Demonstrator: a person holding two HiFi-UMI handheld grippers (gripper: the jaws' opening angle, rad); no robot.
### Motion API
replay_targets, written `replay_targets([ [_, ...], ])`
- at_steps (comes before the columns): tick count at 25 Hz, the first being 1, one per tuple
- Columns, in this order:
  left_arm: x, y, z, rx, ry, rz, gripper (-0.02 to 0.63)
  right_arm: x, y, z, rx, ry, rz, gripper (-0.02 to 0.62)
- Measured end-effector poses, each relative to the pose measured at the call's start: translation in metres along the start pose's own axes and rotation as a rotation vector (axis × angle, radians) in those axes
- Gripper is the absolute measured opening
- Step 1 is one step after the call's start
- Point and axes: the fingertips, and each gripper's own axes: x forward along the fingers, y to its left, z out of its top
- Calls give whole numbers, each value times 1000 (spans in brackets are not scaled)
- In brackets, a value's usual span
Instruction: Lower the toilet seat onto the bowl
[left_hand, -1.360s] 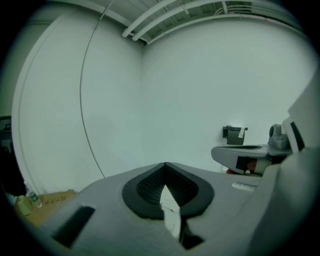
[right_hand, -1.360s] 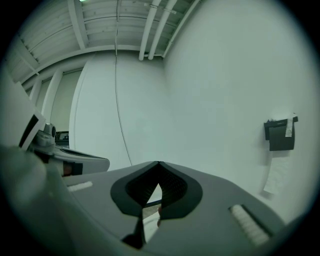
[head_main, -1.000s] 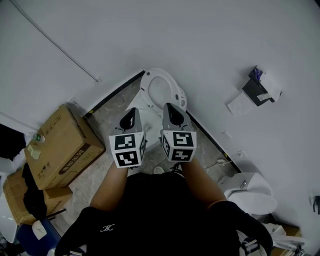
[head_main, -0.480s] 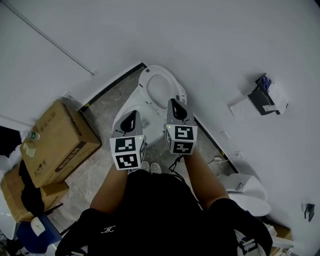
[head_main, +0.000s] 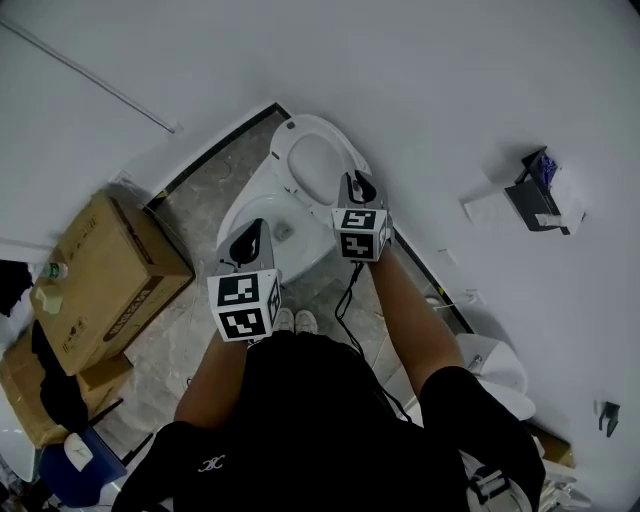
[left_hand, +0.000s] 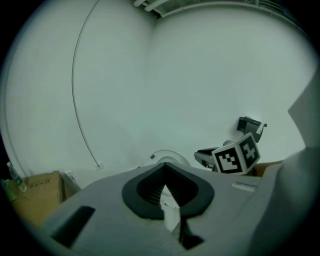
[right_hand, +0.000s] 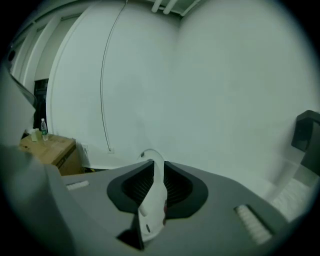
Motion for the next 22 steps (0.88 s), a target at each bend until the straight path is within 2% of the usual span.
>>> replay_targets([
  [8, 19, 14, -16, -11, 54, 13, 8, 61, -21, -59, -97, 149, -52, 91],
  [14, 32, 25, -24, -23, 80, 18, 8, 85, -30, -74, -121, 197, -72, 95],
  [22, 50, 24, -28, -24, 107, 5, 8, 105, -34, -91, -143, 260, -57, 91],
])
